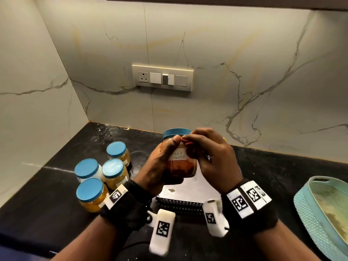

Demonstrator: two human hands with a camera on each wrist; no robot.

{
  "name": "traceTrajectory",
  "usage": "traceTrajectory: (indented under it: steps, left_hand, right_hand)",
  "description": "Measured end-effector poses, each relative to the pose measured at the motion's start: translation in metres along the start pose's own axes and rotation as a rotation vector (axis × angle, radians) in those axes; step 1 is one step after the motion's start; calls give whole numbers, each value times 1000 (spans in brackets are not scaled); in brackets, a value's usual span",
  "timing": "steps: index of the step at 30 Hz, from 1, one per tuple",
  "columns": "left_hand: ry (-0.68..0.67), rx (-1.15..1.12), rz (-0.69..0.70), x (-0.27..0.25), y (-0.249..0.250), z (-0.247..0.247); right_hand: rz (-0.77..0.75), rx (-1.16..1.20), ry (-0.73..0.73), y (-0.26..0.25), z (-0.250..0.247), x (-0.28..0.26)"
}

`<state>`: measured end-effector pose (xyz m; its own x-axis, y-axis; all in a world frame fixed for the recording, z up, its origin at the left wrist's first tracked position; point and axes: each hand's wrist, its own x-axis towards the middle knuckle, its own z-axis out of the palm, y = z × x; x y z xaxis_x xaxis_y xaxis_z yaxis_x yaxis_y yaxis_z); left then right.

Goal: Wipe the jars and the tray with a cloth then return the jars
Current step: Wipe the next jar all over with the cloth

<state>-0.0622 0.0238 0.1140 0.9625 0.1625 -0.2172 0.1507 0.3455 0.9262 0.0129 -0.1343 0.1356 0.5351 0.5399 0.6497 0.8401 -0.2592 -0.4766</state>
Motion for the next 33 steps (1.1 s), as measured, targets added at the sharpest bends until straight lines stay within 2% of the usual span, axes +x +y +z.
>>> traceTrajectory:
  steps: [5, 7, 9, 11, 13, 17, 19, 22, 24, 29, 31, 33]
  left_hand:
    - [19, -125, -15, 5, 1, -7]
    - [4, -110, -7, 4, -1, -4]
    - [-20, -90, -14, 4, -2, 0]
    - [-20, -95, -26, 4, 0, 3]
    - [-53, -140, -28, 6, 3, 0]
    - [-121, -178, -46, 6, 6, -9]
    - [-144, -177, -53, 6, 6, -8]
    - [-156, -196, -17, 7, 12, -3]
    - [-134, -207, 15, 10, 19, -3]
    - [-25, -104, 144, 19, 34, -1]
    - [47, -20, 188, 22, 37, 5]
    - [63, 6, 214, 25, 38, 10]
  right_hand:
    - [-233, -77, -134, -18, 3, -33]
    - [-187, -23, -94, -9, -1, -27]
    - [-42, 70, 21, 6, -4, -9]
    - [79, 144, 75, 11, -6, 3]
    - [64, 123, 47, 2, -3, -2]
    - [-165, 67, -42, -10, -3, -25]
    - [-133, 108, -15, 3, -5, -14]
    - [87, 252, 84, 16, -3, 7]
    - [146, 295, 105, 15, 0, 11]
    - [89, 148, 88, 10, -1, 18]
    - [90, 100, 116, 8, -2, 22]
    - [47, 58, 142, 1, 0, 20]
